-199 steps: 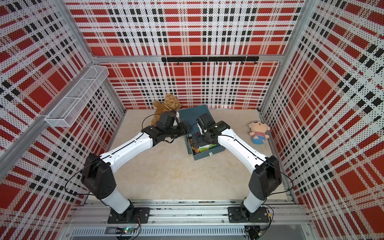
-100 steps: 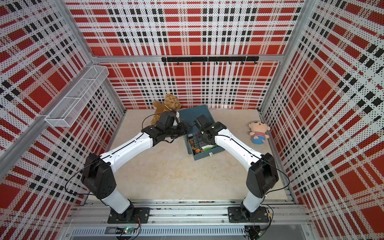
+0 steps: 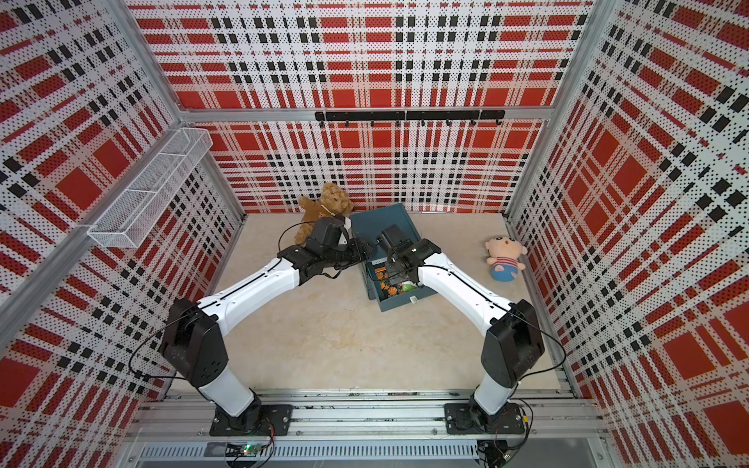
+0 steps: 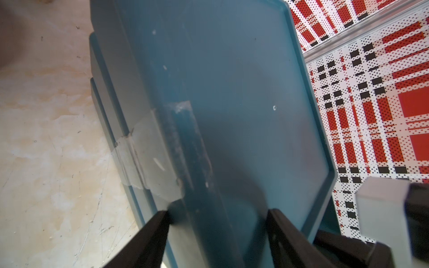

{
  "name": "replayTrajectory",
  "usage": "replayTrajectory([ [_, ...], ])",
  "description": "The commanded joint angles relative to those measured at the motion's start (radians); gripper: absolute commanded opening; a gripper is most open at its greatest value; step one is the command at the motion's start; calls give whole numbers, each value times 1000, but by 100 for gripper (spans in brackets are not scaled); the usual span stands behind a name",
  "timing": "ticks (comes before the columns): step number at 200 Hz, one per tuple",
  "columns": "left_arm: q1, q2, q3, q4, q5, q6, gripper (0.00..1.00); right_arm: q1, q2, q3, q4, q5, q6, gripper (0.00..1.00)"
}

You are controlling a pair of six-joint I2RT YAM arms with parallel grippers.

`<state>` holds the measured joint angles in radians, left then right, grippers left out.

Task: Take the seed bags out of the drawer
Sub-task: Pick up the seed packet from the drawer.

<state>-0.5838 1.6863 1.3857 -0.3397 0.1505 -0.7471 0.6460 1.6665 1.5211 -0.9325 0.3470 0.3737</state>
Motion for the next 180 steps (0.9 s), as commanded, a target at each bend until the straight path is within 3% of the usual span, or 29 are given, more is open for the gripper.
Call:
replayTrajectory([
  [1,4,65,-37,-136,-26,25,71,-2,-34,14,-25,63,16,2],
  [22,6,68,-35,-134,-24,26,71,-2,-39,36,-28,29,18,0],
  [101,4,79,-17,-135,-17,31,71,-2,-69,205,-101,-281,-52,0],
  [180,8,90,-13,-134,-12,42,71,-2,-137,282,-179,-332,-103,0],
])
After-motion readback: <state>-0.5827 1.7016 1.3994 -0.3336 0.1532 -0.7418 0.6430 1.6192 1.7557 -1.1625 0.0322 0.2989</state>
